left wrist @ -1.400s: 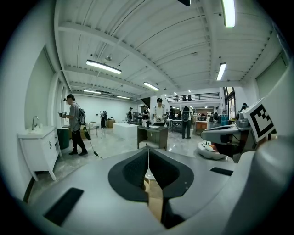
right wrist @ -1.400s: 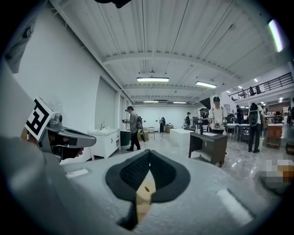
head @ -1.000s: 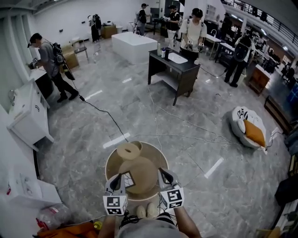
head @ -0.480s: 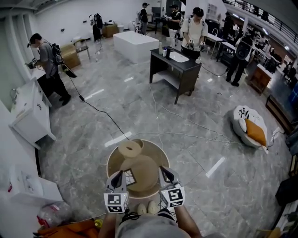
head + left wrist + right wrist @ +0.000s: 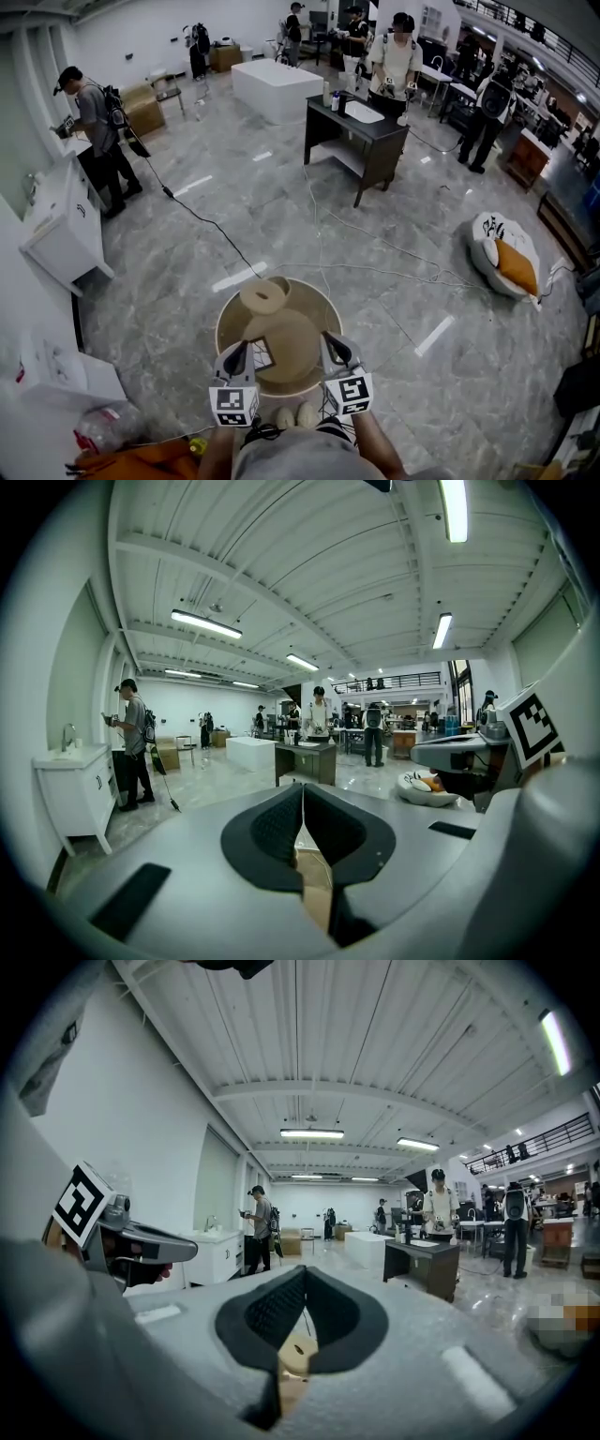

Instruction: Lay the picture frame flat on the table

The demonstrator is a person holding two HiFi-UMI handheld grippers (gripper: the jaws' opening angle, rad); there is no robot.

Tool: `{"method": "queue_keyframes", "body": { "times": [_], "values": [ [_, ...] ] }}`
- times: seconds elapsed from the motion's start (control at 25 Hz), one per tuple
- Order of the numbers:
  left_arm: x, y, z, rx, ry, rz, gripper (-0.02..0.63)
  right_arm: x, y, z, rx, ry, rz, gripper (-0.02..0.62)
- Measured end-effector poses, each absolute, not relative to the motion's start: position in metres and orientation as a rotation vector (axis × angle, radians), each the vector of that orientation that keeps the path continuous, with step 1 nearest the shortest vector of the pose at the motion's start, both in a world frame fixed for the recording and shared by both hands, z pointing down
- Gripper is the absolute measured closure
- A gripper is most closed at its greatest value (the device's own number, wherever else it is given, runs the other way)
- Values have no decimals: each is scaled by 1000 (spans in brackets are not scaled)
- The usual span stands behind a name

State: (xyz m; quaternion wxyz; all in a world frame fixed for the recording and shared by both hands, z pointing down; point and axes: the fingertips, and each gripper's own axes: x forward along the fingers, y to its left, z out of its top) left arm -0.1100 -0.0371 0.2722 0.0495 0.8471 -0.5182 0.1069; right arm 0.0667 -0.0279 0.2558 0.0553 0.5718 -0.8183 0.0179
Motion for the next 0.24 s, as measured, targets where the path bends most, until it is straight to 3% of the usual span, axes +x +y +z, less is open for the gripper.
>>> {"method": "queue_keyframes", "body": {
  "times": [0.24],
  "values": [
    [-110,-34,269,2581,-1576,319,583,64,-25,254,1732,-2481,53,597]
  ]
}}
